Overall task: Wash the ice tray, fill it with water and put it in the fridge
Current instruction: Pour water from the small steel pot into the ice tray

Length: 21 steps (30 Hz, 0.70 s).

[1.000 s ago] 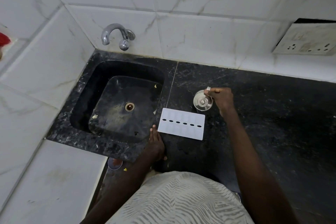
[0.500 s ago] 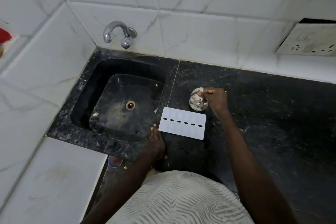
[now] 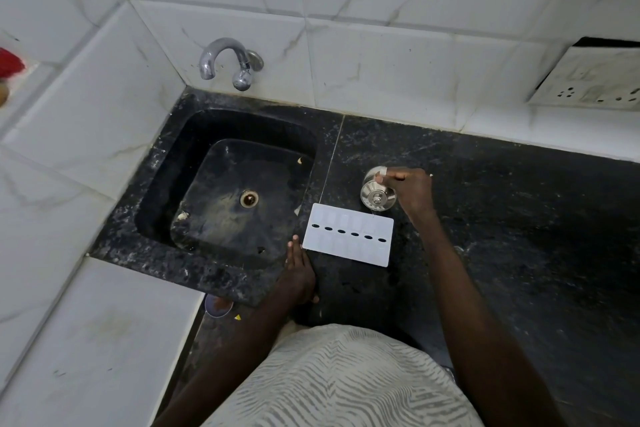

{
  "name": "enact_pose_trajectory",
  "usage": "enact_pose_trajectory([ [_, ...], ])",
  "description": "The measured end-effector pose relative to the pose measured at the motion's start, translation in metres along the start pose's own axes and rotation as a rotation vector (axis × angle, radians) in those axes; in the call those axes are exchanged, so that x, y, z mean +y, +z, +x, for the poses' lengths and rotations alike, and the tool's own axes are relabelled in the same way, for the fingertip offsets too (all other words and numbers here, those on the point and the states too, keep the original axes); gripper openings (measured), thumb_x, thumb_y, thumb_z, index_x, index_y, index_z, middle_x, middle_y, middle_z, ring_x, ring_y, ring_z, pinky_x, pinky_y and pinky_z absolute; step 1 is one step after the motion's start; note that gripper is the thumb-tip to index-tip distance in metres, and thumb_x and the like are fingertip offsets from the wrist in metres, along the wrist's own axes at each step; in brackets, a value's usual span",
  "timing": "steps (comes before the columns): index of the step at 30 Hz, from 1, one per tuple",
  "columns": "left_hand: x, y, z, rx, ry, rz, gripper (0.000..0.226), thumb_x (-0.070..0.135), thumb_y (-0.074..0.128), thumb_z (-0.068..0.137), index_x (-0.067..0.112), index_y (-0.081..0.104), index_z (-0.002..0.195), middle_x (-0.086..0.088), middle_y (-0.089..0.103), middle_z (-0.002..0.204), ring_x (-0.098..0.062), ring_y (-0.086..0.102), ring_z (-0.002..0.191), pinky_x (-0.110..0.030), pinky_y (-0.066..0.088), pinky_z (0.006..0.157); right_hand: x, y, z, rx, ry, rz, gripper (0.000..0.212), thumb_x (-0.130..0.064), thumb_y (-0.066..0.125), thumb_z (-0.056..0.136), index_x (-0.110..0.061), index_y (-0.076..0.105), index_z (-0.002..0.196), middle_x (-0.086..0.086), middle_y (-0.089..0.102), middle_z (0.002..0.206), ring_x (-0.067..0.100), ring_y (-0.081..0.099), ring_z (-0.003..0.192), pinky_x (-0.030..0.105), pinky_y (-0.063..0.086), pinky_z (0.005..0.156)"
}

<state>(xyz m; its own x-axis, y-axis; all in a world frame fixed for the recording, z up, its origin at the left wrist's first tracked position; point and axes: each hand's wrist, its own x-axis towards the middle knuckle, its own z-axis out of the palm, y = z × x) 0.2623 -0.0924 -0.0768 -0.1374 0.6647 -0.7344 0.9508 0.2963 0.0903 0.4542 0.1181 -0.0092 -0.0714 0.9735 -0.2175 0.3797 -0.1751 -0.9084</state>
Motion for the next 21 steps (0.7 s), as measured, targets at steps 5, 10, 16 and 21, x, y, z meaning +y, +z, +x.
enact_pose_trajectory([
  [5,0.000,-0.001,-0.001,0.002,0.004,-0.008,0.132,0.044,0.077,0.089,-0.019,-0.020,0.153,-0.038,-0.028,0.161,-0.052,-0.023,0.153,-0.051,0.002,0.131,0.001,0.000,0.001,0.022,0.022,0.007,0.026,-0.006,0.086,0.082,0.003,0.080,0.105,0.018,0.079,0.102,0.029,0.076,0.088,0.040,0.063,0.083],
  [10,0.001,-0.002,0.000,-0.015,-0.007,-0.022,0.133,0.041,0.080,0.088,-0.018,-0.020,0.153,-0.037,-0.030,0.161,-0.050,-0.024,0.153,-0.051,0.001,0.131,0.000,0.001,0.003,0.086,0.092,0.094,0.019,-0.006,0.086,0.082,0.001,0.081,0.099,0.014,0.079,0.089,0.022,0.071,0.077,0.043,0.063,0.078],
  [16,0.002,-0.002,-0.001,-0.015,-0.007,-0.018,0.129,0.040,0.077,0.090,-0.019,-0.018,0.153,-0.037,-0.029,0.161,-0.051,-0.024,0.153,-0.051,0.001,0.131,-0.003,0.007,0.003,0.083,0.108,0.126,0.023,-0.007,0.086,0.082,0.002,0.081,0.102,0.015,0.080,0.093,0.023,0.074,0.082,0.043,0.063,0.083],
  [21,0.002,-0.003,-0.001,-0.012,-0.003,-0.012,0.125,0.036,0.076,0.091,-0.019,-0.017,0.154,-0.037,-0.029,0.161,-0.052,-0.023,0.153,-0.052,0.003,0.131,-0.006,0.016,0.000,0.060,0.090,0.103,0.016,-0.007,0.087,0.081,-0.001,0.082,0.095,0.015,0.079,0.088,0.022,0.072,0.077,0.048,0.064,0.080],
])
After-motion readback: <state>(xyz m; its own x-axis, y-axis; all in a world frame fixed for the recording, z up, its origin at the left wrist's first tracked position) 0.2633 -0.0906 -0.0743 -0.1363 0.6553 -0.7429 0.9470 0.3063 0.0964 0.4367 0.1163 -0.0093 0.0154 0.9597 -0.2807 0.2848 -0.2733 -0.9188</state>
